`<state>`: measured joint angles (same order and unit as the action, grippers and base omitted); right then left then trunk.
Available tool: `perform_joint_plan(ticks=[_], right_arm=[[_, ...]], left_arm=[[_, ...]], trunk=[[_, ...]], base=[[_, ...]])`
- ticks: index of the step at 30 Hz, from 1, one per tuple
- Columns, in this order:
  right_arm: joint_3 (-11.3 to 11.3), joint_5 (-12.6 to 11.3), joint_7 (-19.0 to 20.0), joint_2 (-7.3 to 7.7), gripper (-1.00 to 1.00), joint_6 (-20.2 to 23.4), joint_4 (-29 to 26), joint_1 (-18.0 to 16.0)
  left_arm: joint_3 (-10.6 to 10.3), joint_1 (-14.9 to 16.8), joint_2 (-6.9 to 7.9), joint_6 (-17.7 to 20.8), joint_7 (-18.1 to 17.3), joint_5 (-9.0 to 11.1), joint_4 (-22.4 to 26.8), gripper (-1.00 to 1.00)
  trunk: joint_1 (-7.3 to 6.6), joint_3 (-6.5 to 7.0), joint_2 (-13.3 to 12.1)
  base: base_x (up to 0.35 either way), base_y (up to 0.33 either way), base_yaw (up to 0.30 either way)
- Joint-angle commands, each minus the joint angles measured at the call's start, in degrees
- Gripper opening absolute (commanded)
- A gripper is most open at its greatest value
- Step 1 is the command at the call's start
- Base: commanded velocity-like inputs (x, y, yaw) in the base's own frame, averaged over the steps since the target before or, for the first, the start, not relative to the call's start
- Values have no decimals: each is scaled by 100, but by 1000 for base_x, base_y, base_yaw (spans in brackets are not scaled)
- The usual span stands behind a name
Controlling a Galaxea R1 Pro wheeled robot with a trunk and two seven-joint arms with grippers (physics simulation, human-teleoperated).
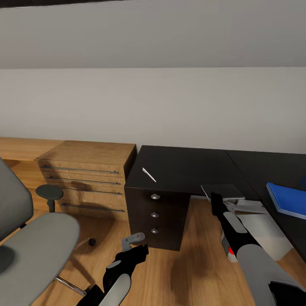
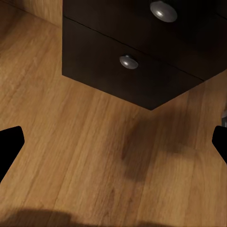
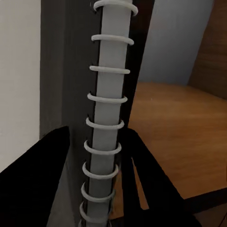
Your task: In the bedroom, organize the workspace by keeping the computer under the desk, ensuring the monitor is on the desk, placing the keyboard on the desk next to the monitor, placing the mouse on the desk next to the keyboard, moving the folder from the swivel chair onto the desk next to the mouse, stacking the notebook on top of the folder with the pen on top of the notebook, and positioning the swivel chair next to the desk.
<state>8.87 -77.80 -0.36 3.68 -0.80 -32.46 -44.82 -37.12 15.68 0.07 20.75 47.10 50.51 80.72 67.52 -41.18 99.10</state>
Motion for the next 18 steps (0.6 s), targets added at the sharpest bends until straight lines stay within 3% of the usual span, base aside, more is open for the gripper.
perform_joint_plan(ticks=[1,12,18], right_arm=[[-7,-79,-12,1,-100,-9,3,-1],[-9,-78,1,1,-100,-17,-7,-1],[-9,-78,6,1,-100,-22,-24,-1]], left_arm=[[-5,5,1,22,41,22,7,100],[-5,5,1,26,40,26,7,100],[-5,5,0,26,44,22,6,100]], trunk=[[0,-6,2],[0,-6,2],[-132,102,-238]], base=[[0,0,0],[0,0,0],[0,0,0]])
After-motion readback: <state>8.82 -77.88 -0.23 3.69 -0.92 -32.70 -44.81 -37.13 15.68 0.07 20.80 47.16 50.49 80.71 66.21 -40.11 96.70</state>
